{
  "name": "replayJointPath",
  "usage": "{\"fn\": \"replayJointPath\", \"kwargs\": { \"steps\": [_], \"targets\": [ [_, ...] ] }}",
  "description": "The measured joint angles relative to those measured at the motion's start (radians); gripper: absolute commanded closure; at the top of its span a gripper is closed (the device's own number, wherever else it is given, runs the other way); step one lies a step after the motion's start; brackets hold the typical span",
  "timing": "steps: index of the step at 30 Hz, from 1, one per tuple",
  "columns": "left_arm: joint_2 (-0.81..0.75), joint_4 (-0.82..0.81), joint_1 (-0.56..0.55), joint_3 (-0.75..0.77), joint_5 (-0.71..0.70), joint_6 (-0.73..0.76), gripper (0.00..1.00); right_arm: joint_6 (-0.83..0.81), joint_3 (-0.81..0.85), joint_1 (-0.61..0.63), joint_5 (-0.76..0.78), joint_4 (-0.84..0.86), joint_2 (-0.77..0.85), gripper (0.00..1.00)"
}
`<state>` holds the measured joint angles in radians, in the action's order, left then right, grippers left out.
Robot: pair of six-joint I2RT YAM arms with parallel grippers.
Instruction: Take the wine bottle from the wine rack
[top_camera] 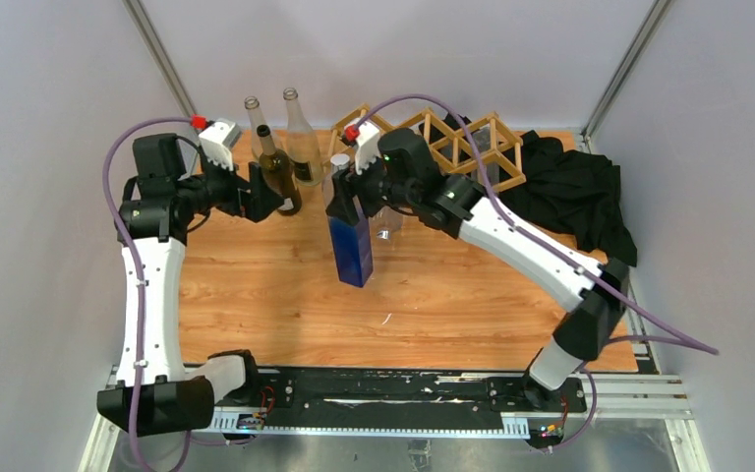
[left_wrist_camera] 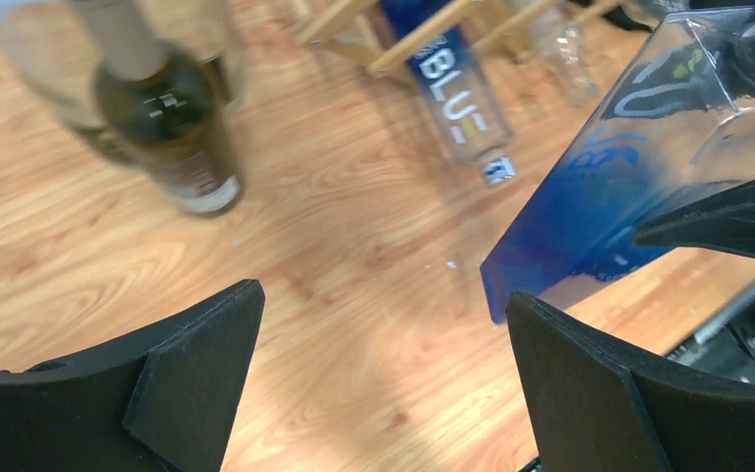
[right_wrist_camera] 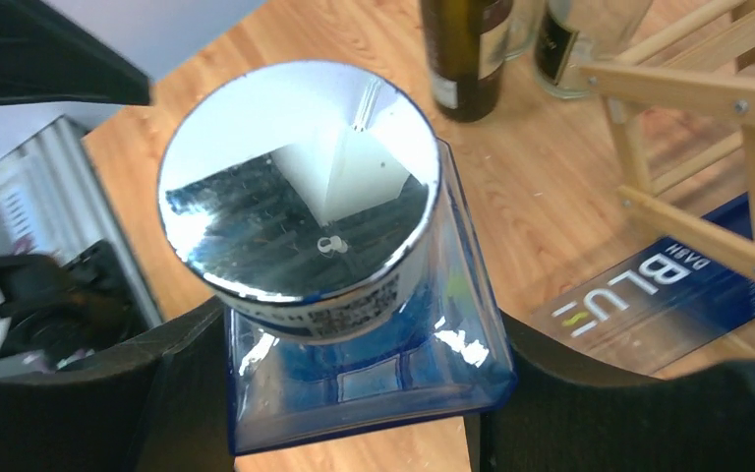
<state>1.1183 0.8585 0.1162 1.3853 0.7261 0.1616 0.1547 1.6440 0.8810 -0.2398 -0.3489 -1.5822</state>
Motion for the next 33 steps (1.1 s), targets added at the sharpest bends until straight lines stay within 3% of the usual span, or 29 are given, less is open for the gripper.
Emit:
{"fn": "replayJointPath", "kwargs": {
  "steps": [5, 14, 20, 33],
  "targets": [
    [0.018, 0.017, 0.068, 0.035, -0.107, -0.005, 0.00, -0.036, 0.117, -0.007, 0.092, 0.051, -0.172, 1.00],
    [0.008, 0.006, 0.082, 0.036, -0.344, -0.048, 0.00, -0.103, 0.396, -0.036, 0.215, 0.166, -0.496, 1.00],
    [-0.021, 0.003, 0.084, 0.034, -0.363, -0.057, 0.00, -0.117, 0.503, -0.051, 0.261, 0.231, -0.634, 1.00],
    [-0.037, 0.002, 0.084, -0.008, -0.333, -0.039, 0.00, -0.095, 0.621, -0.052, 0.275, 0.328, -0.767, 1.00]
  ]
}}
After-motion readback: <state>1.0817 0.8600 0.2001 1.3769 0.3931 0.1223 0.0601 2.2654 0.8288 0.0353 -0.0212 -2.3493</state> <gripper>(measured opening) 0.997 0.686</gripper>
